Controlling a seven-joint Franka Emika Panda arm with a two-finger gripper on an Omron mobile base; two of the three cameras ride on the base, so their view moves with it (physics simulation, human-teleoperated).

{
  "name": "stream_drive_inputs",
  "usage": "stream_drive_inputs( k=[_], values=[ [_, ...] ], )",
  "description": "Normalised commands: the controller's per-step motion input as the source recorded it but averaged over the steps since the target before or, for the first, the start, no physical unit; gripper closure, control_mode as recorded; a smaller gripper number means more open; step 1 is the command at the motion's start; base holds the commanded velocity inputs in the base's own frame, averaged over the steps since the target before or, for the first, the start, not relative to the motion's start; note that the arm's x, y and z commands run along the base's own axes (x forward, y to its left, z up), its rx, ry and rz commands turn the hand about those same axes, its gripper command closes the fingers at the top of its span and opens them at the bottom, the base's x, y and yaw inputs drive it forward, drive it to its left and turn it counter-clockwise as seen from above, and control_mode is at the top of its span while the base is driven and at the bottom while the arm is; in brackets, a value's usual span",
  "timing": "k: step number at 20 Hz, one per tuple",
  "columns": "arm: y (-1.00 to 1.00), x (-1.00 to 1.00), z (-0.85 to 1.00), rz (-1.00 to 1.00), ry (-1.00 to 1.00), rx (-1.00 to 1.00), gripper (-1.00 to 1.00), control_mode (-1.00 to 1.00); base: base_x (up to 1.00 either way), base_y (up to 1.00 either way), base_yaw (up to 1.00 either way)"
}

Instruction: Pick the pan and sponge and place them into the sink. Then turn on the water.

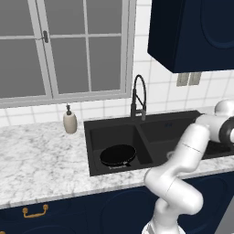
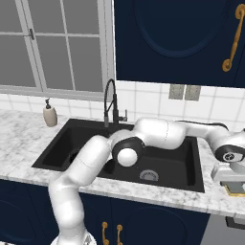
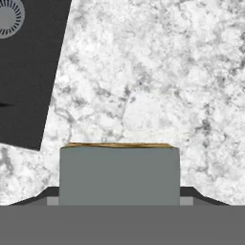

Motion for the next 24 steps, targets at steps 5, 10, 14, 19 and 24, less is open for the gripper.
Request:
stream_drive_inputs(
  k=[5, 10, 14, 19, 24],
  values=[
    [1.0, -0.78, 0.32, 0.0, -0.07, -0.16, 1.0, -1.0, 0.0, 0.0, 0.0],
    [1.0, -0.58, 0.32, 0.0, -0.12, -0.22, 1.0, -1.0, 0.0, 0.0, 0.0],
    [1.0, -0.13, 0.66, 0.0, -0.04, -0.18, 1.0, -1.0, 0.0, 0.0, 0.0],
    [1.0, 0.0, 0.67, 0.0, 0.0, -0.07, 1.0, -1.0, 0.0, 0.0, 0.0],
    [1.0, 0.14, 0.33, 0.0, -0.12, 0.03, 1.0, -1.0, 0.0, 0.0, 0.0]
  ],
)
